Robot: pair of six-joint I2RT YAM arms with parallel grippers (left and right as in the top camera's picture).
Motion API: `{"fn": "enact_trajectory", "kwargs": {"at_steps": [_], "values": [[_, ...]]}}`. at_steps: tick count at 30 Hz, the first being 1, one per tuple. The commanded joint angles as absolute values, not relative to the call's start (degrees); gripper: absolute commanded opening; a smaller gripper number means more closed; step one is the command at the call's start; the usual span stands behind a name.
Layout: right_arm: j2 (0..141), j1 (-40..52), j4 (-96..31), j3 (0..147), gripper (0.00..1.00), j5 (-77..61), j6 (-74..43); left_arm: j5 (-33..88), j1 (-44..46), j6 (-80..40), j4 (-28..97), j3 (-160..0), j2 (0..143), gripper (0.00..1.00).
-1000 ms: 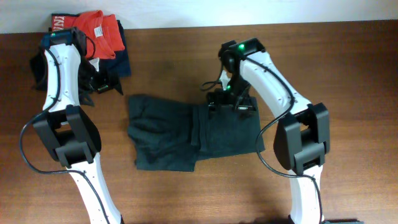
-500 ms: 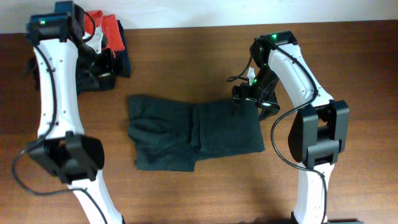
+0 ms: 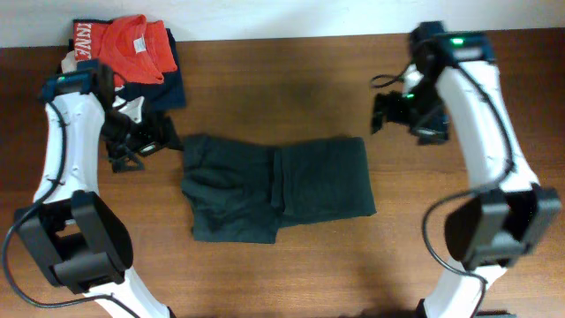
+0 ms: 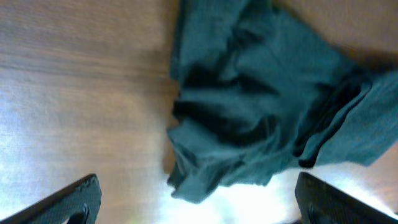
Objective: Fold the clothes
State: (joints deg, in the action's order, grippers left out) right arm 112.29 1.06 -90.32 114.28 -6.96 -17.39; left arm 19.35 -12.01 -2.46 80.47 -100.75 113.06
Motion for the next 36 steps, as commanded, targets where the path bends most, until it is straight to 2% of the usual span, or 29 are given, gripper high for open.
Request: {"fn": "enact_trajectory", "kwargs": {"at_steps": [1, 5, 11, 20, 28, 30, 33, 36], "values": [[108.3, -4.3, -91.2, 114.6, 0.99, -2.7, -15.9, 27.7, -15.7, 2.9, 74.1, -94.4, 112.9, 0.99], [108.5, -8.1, -92.6, 114.5, 0.99, -2.7, -15.2, 30.0, -15.9, 3.2, 67.9, -87.0, 112.9, 0.99], [108.5, -8.6, -92.1, 114.5, 0.99, -2.9, -13.5, 29.6, -15.9, 4.2, 59.8, -80.2, 113.8, 0.99], [108.5, -8.6, -92.3, 114.5, 0.99, -2.9, -13.5, 37.2, -15.9, 4.3, 57.5, -79.7, 121.1, 0.99], [108.5, -8.6, -92.4, 114.5, 0.99, -3.0, -13.5, 37.3, -12.8, 4.4, 57.9, -78.8, 122.3, 0.98], [108.5, -8.6, -92.4, 114.5, 0.99, -3.3, -13.6, 37.3, -11.6, 4.4, 57.4, -78.8, 122.3, 0.85], [108.5, -8.6, -92.4, 114.5, 0.99, -4.4, -13.5, 36.2, -10.9, 3.1, 57.2, -78.8, 122.3, 0.77], [108.5, -8.6, -92.4, 114.5, 0.99, -4.4, -13.5, 35.6, -10.9, 2.6, 57.2, -78.8, 122.3, 0.62]]}}
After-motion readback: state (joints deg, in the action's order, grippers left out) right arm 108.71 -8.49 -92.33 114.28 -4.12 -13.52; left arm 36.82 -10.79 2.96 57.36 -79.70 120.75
